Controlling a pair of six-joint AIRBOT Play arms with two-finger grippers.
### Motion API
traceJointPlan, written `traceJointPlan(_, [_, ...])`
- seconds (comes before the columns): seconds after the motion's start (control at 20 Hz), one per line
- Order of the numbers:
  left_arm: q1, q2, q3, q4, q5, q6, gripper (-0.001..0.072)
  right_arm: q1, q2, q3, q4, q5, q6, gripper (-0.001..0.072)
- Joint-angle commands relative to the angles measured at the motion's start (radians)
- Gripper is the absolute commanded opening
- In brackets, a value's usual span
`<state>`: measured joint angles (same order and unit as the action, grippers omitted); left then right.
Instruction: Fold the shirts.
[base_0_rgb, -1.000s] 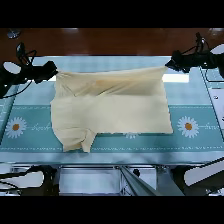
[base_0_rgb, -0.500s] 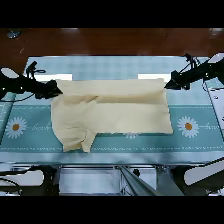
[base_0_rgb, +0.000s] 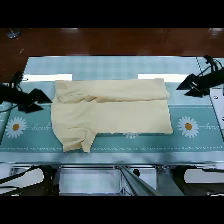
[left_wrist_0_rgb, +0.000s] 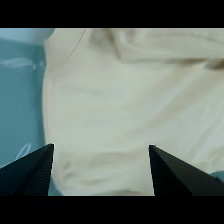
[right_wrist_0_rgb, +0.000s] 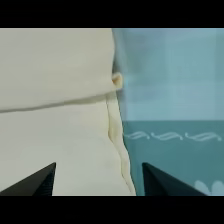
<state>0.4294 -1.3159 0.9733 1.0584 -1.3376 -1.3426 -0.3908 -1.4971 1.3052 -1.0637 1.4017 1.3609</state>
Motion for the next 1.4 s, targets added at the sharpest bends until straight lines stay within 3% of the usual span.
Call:
traceJointPlan(0.0, [0.154,0.156,-0.272,-0.027,-0.012,0.069,0.0704,-0.063,0.236,-0.330,0.081,-0.137,-0.068,0.0619])
traceJointPlan(0.1, [0.267,0.199,-0.401,-0.098,-0.010,0.119,0.0704,-0.063,0.351,-0.495,0.152,-0.183,-0.119,0.0619])
traceJointPlan(0.2, [0.309,0.230,-0.474,-0.151,0.011,0.100,0.0703,-0.062,0.431,-0.607,0.207,-0.195,-0.144,0.0619])
traceJointPlan(0.55, [0.083,0.229,-0.617,-0.138,0.109,0.077,0.0703,-0.061,0.499,-0.690,0.265,-0.206,-0.155,0.0619])
traceJointPlan(0.75, [0.003,0.229,-0.735,-0.374,0.244,0.184,0.0701,-0.068,0.499,-0.684,0.264,-0.208,-0.154,0.0619])
traceJointPlan(0.8, [-0.008,0.229,-0.745,-0.394,0.257,0.207,0.0583,-0.089,0.499,-0.672,0.243,-0.206,-0.148,0.0619])
traceJointPlan(0.85, [-0.007,0.230,-0.744,-0.395,0.252,0.222,0.0139,-0.121,0.499,-0.662,0.211,-0.200,-0.134,0.0619])
traceJointPlan(0.9, [-0.005,0.234,-0.734,-0.397,0.236,0.244,0.0021,-0.163,0.499,-0.659,0.153,-0.194,-0.113,0.0619])
traceJointPlan(1.1, [-0.004,0.258,-0.667,-0.397,0.200,0.257,0.0024,-0.235,0.499,-0.684,-0.148,-0.105,0.071,0.0619])
traceJointPlan(1.35, [-0.004,0.272,-0.640,-0.398,0.183,0.257,0.0024,-0.134,0.488,-0.811,-0.060,-0.112,0.060,0.0619])
